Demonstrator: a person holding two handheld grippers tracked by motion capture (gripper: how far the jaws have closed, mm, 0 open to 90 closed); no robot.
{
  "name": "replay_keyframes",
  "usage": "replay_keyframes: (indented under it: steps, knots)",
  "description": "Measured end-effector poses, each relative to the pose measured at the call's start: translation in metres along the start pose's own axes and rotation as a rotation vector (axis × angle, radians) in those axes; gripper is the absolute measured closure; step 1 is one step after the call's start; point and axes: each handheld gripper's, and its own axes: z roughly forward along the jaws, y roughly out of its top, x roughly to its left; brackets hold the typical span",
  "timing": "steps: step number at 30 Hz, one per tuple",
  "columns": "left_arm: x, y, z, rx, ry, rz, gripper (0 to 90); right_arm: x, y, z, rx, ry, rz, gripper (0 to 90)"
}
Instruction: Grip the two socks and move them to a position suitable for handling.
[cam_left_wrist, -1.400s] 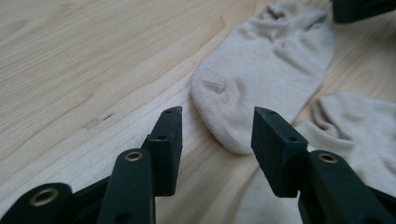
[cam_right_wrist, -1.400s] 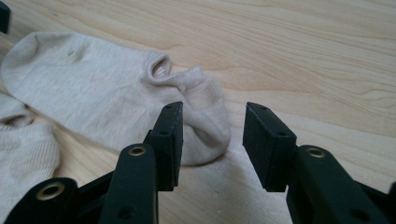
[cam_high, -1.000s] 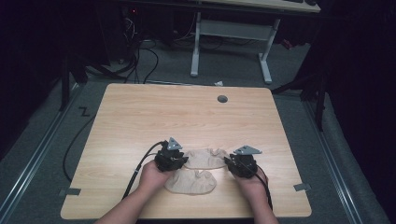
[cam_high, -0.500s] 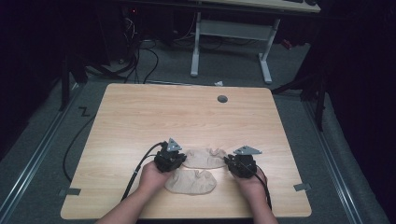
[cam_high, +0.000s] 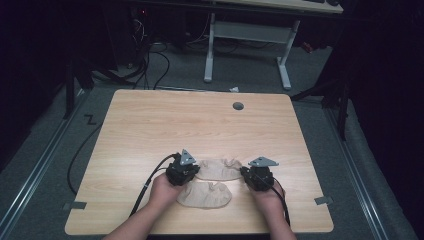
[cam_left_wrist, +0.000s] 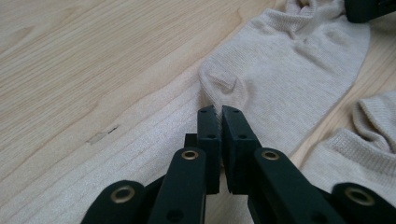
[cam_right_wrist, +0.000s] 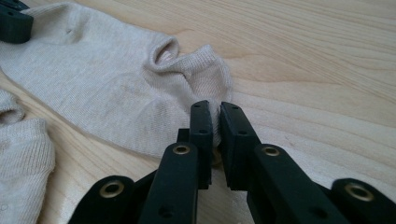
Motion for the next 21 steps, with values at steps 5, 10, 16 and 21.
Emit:
replay_keyframes:
  steps: [5,10,16,21]
  knots:
    - [0.001,0.003,-0.007,-0.039,-0.001,-0.012,86.4,0.002,0.003,-0.006,-0.04,-0.004,-0.003,84.3]
    - [0.002,0.005,-0.012,-0.065,0.0,-0.013,86.5,0.005,0.007,-0.014,-0.089,-0.008,-0.009,84.4]
    - [0.004,0.008,-0.02,-0.09,-0.001,-0.02,86.5,0.006,0.01,-0.023,-0.124,-0.018,-0.019,84.4]
    - [0.006,0.007,-0.028,-0.113,0.005,-0.027,86.5,0.007,0.012,-0.026,-0.143,-0.009,-0.017,84.4]
